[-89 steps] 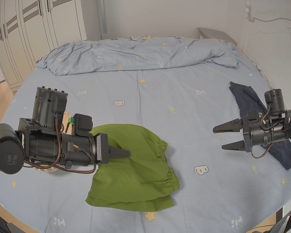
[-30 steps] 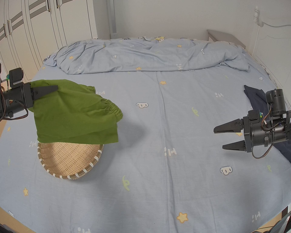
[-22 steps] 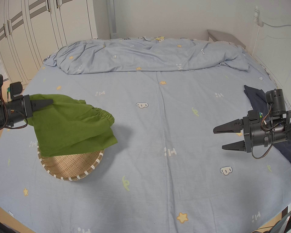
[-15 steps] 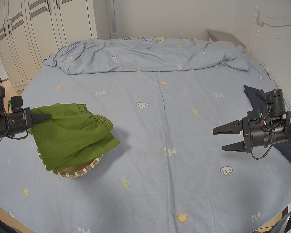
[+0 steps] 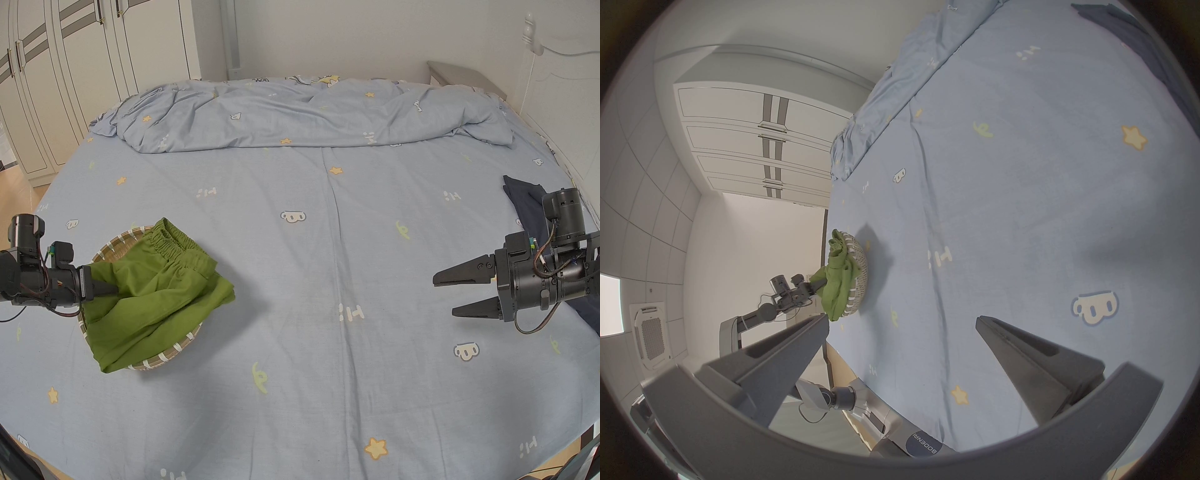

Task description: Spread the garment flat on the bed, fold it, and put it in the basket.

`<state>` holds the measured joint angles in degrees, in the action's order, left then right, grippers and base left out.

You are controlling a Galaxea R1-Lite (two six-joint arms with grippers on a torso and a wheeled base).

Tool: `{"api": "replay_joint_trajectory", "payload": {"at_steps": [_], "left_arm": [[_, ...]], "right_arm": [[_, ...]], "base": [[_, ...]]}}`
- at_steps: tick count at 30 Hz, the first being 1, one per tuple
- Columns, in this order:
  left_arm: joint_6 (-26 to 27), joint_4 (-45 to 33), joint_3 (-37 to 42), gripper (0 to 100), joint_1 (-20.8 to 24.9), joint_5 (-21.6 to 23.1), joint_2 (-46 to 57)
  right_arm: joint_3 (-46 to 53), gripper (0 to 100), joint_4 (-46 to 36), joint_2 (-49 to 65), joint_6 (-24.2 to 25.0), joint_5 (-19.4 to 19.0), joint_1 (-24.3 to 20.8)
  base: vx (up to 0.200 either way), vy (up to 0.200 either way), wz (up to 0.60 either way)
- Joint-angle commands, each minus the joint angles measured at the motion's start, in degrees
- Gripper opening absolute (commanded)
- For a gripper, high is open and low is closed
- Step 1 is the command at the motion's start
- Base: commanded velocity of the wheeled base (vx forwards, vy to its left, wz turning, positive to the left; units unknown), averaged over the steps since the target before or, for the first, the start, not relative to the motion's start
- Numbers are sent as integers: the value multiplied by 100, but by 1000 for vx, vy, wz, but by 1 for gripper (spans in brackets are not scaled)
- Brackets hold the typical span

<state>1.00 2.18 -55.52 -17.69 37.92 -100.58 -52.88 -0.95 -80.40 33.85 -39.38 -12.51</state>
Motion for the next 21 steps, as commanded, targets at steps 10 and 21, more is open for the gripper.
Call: {"api": "replay_joint_trajectory", "payload": {"at_steps": [10,21], "left_arm": [[76,-7,-161,0,178,-822,-787],[-118,-7,-82,100,275,-936,-5]], "right_arm": [[24,100,7,-20,-10,0,-15],[24,100,7,-20,-10,0,-15]], "base": [[0,0,0],[0,0,0]]}}
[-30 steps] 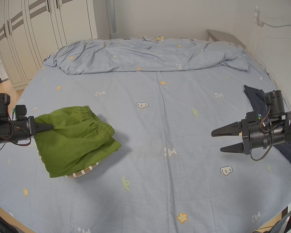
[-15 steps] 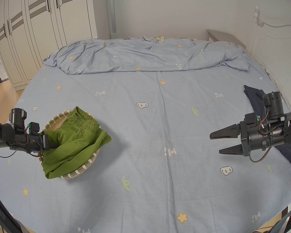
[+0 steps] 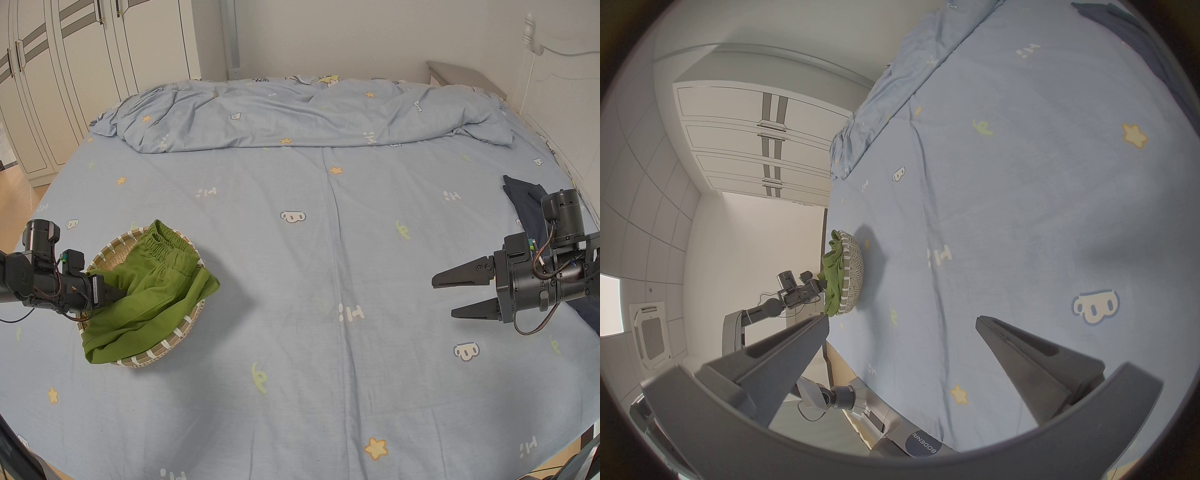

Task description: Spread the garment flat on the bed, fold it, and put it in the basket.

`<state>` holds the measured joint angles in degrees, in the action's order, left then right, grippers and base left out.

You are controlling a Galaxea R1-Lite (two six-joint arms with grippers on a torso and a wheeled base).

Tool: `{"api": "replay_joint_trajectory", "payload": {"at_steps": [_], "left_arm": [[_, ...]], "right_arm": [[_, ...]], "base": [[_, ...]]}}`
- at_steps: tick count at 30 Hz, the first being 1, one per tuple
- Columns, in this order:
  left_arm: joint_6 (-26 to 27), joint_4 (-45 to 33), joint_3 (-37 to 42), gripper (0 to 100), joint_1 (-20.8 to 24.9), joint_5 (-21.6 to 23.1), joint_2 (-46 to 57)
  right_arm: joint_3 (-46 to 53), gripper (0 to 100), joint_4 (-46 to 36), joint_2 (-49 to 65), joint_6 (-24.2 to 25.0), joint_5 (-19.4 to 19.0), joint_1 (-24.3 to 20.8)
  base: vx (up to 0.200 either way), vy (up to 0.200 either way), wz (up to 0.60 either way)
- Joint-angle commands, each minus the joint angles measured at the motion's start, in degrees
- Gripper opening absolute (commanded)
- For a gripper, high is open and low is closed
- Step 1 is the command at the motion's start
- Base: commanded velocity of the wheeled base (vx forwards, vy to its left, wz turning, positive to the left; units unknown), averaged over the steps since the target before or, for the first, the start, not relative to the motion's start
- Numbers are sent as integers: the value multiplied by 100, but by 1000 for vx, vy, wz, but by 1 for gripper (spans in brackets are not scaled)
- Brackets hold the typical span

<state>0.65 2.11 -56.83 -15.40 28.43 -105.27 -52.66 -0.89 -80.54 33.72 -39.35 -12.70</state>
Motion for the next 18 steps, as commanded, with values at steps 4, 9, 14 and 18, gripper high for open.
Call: {"api": "replay_joint_trajectory", "payload": {"at_steps": [4,9,14,18], "left_arm": [[-65,9,216,100,19,40,999],[-56,18,419,100,19,40,1685],[-38,9,577,100,19,40,2291],[-65,-9,630,100,-16,40,2748]], "right_arm": [[2,100,1,4,3,-2,5],[2,100,10,12,3,-2,40],[-7,100,10,21,3,-2,40],[-7,100,10,30,3,-2,75]], "base": [[0,0,0],[0,0,0],[0,0,0],[0,0,0]]}}
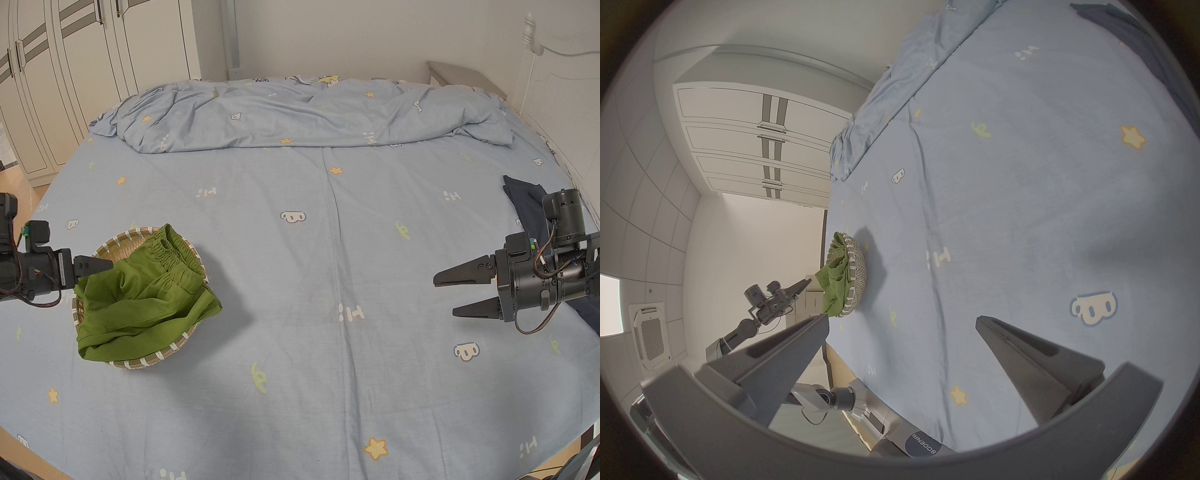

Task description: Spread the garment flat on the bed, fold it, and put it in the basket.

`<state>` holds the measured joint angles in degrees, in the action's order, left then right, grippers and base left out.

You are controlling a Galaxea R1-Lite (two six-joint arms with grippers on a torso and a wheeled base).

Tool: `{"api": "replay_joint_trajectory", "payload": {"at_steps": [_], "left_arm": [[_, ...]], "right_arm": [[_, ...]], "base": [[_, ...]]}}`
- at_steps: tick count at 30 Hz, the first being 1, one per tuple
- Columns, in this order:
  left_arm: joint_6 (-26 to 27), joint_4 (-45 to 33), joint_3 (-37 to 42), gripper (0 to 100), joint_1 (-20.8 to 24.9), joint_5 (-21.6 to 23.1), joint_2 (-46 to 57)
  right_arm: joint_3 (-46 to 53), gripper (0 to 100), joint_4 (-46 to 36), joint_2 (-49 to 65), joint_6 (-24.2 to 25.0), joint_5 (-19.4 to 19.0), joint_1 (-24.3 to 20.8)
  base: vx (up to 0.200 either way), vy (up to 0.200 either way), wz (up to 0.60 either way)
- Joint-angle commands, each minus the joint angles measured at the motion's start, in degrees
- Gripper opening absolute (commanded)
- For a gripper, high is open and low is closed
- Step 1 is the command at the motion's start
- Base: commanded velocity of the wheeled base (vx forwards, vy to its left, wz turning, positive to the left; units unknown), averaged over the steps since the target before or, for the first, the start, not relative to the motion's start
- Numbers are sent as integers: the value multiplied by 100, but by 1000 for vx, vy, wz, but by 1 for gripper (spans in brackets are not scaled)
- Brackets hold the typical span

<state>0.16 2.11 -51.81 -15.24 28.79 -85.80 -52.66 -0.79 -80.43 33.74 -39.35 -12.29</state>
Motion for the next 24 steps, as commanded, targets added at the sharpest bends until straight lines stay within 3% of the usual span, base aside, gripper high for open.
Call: {"api": "replay_joint_trajectory", "payload": {"at_steps": [1,7,9,12,16,21,24], "left_arm": [[-25,-18,198,100,-32,3,986],[-25,-132,619,100,188,3,1997],[-51,-466,804,100,522,-14,2673],[-113,-721,1024,100,706,-14,3157],[-130,-1072,1964,100,953,-32,4554],[-121,-1582,2597,100,979,-32,6031],[-104,-1977,2834,100,1216,-23,6813]], "right_arm": [[-25,100,9,19,1,-2,95],[265,100,193,546,-228,6,236],[670,100,167,1276,-878,15,271],[960,100,106,1689,-1186,50,324],[1874,100,-44,2884,-1863,437,666],[2753,100,-105,4695,-1994,534,895],[2990,100,-668,5732,-1986,534,1009]], "base": [[0,0,0],[0,0,0],[0,0,0],[0,0,0],[0,0,0],[0,0,0],[0,0,0]]}}
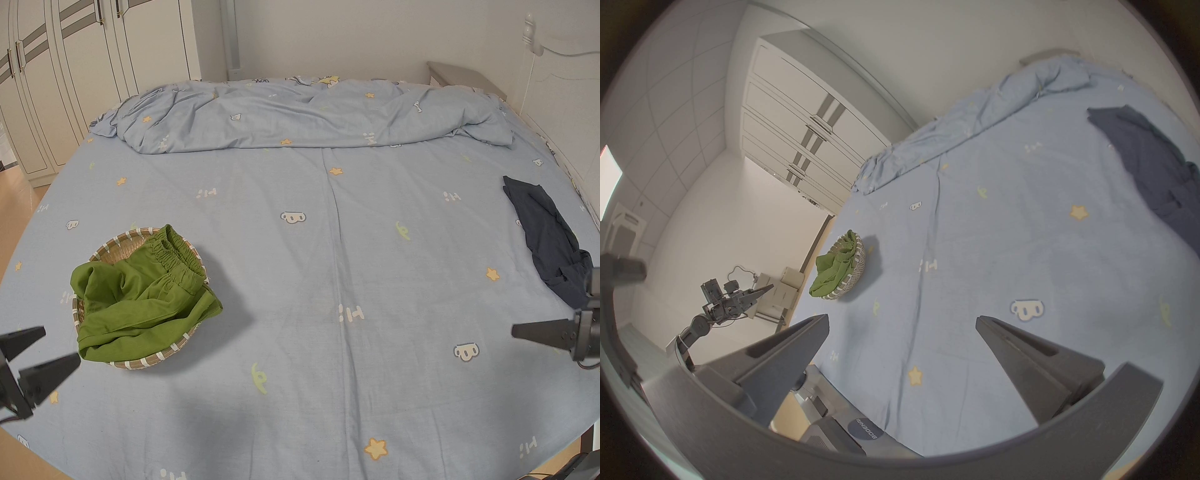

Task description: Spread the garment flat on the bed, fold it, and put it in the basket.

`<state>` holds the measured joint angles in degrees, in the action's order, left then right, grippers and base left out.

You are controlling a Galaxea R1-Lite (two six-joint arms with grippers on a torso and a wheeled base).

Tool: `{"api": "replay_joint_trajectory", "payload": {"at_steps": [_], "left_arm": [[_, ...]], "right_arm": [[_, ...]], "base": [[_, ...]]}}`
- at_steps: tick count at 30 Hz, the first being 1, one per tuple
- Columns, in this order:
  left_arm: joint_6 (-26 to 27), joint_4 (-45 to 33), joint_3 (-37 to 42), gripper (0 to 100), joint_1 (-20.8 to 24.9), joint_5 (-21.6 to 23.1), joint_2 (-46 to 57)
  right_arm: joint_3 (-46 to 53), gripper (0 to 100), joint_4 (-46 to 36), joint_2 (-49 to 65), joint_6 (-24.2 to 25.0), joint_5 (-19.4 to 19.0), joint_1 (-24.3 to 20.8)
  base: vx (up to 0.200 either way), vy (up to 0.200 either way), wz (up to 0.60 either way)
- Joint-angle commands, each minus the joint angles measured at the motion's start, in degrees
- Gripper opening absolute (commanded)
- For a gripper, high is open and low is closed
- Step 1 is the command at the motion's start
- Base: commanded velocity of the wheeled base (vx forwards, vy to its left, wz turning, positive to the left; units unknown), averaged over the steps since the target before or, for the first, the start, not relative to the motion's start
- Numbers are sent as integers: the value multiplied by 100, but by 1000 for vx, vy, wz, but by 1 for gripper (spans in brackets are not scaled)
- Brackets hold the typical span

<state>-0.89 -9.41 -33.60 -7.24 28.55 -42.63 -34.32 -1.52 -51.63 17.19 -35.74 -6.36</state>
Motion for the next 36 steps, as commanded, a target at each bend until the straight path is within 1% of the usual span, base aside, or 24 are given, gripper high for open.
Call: {"api": "replay_joint_trajectory", "payload": {"at_steps": [1,3,5,8,10,12,15,16,17,18,19,20,21,22,23,24,25,26,27,28,29,32,33,36], "left_arm": [[1,-861,1039,100,460,10,2558],[1,-1107,1198,100,874,1,3103],[1,-1256,1268,100,1005,1,3331],[63,-1370,1496,100,1023,1,3604],[256,-1379,1725,100,997,1,3788],[484,-1379,1953,100,830,1,3964],[564,-1362,2164,100,724,-25,4254],[564,-1318,2217,100,724,-192,4263],[564,-1309,2226,100,724,-280,4254],[546,-1274,2244,100,724,-913,4254],[520,-1239,2270,100,724,-1264,4254],[502,-1195,2287,100,724,-1563,4254],[493,-1177,2296,100,724,-1686,4254],[414,-975,2384,100,724,-2345,4254],[405,-949,2393,100,724,-2416,4254],[309,-579,2586,100,724,-2899,4254],[168,71,2876,100,724,-3277,4254],[45,554,3087,100,724,-3479,4254],[-16,1047,3298,100,724,-3541,4254],[-16,1047,3298,100,724,-3541,4254],[10,1301,3360,100,724,-3523,4263],[19,1222,3360,100,724,-3409,4254],[45,1011,3360,100,733,-2943,4254],[124,924,3360,100,733,-2881,4254]], "right_arm": [[1146,100,-683,2948,-330,173,443],[1120,100,-1421,3704,-348,190,575],[1164,100,-1641,4099,-348,190,592],[1340,100,-1755,4662,-339,190,531],[1498,100,-1755,4969,-348,199,592],[1639,100,-1764,5084,-365,234,619],[1735,100,-1764,5092,-365,357,619],[1902,100,-1755,5092,-480,841,619],[1955,100,-1755,5084,-550,1025,619],[2228,100,-1702,5092,-1025,1887,619],[2430,100,-1649,5092,-1367,2458,619],[2570,100,-1535,5092,-1543,2862,619],[2605,100,-1482,5092,-1578,2985,619],[2834,100,-885,5092,-1631,3557,619],[2852,100,-832,5092,-1631,3592,619],[3133,100,-313,5092,-1640,3776,619],[3396,100,82,5092,-1552,3820,628],[3432,100,214,5092,-1517,3785,619],[3432,100,170,5092,-1499,3785,619],[3432,100,170,5092,-1499,3785,619],[3432,100,152,5092,-1490,3785,619],[3432,100,152,5092,-1499,3785,628],[3432,100,135,5092,-1552,3768,628],[3432,100,135,5092,-1701,3697,628]], "base": [[0,0,0],[0,0,0],[0,0,0],[0,0,0],[0,0,0],[0,0,0],[0,0,0],[0,0,0],[0,0,0],[0,0,0],[0,0,0],[0,0,0],[0,0,0],[0,0,0],[0,0,0],[0,0,0],[0,0,0],[0,0,0],[0,0,0],[0,0,0],[0,0,0],[0,0,0],[0,0,0],[0,0,0]]}}
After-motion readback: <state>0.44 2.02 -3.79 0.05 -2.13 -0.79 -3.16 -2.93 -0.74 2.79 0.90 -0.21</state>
